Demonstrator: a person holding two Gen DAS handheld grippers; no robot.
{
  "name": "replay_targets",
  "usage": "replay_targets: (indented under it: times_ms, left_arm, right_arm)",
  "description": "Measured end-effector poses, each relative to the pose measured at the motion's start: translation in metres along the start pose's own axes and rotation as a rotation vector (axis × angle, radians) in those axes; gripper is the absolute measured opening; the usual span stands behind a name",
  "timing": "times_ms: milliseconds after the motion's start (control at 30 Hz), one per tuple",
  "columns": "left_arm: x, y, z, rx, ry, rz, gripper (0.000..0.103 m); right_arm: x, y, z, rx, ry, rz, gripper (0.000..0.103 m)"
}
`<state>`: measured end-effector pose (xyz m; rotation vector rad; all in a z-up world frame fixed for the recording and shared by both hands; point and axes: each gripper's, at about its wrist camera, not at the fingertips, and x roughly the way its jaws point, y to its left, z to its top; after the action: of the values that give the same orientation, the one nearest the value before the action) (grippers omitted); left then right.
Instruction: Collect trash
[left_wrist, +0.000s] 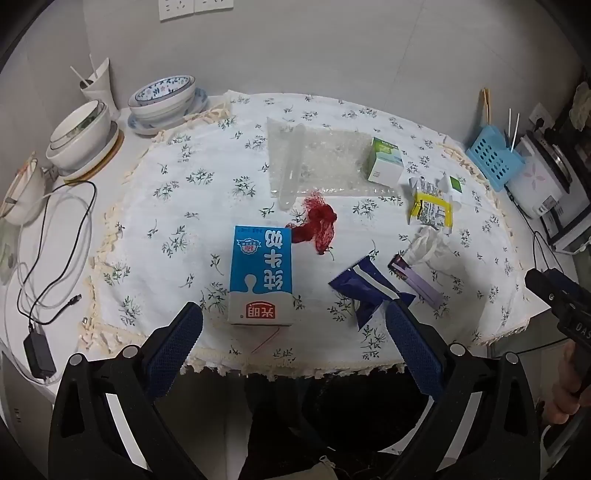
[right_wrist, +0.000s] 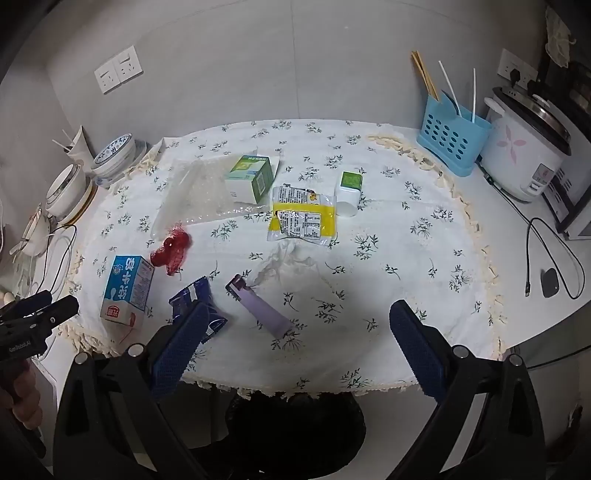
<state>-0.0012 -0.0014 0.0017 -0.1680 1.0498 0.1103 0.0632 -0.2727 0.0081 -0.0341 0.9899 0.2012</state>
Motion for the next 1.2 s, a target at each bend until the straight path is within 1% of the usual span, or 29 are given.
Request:
replay_targets:
  times_ms: [167, 200, 333, 500, 567, 633, 1200]
  left_arm:
    - [-0.005, -0.008, -0.007, 0.017, -0.021, 0.019, 0.097]
    - [-0.001, -0.009, 0.000, 0.003, 0.023, -0.010, 0.097]
    - [-0.001, -0.002, 0.001, -0.015, 0.027, -0.025, 0.097]
    - [-0.001, 0.000, 0.003, -0.012, 0.025, -0.027, 0.097]
    - [-0.001, 0.001, 0.005, -0.013, 0.025, -0.027, 0.097]
    - [-0.001, -0.003, 0.001, -0.007, 0.025, -0.024, 0.097]
    - [0.000, -0.006, -0.001, 0.001, 0.028, -0.023, 0.097]
  right_arm:
    - [0.000, 0.000, -0.001, -0.006, 0.001, -0.001, 0.094]
    - [0.001, 0.000, -0.001, -0.007, 0.001, -0.004, 0.094]
    - [-0.008, -0.002, 0.000, -0.008, 0.002, 0.002, 0.094]
    - [-0.010, -0.008, 0.003, -0.002, 0.006, 0.004, 0.094]
    - [-0.005, 0.002, 0.000, -0.006, 0.008, -0.006, 0.094]
    - [-0.005, 0.004, -0.001, -0.007, 0.007, -0.007, 0.094]
    - [-0.004, 0.003, -0.003, -0.004, 0.013, -0.002, 0.094]
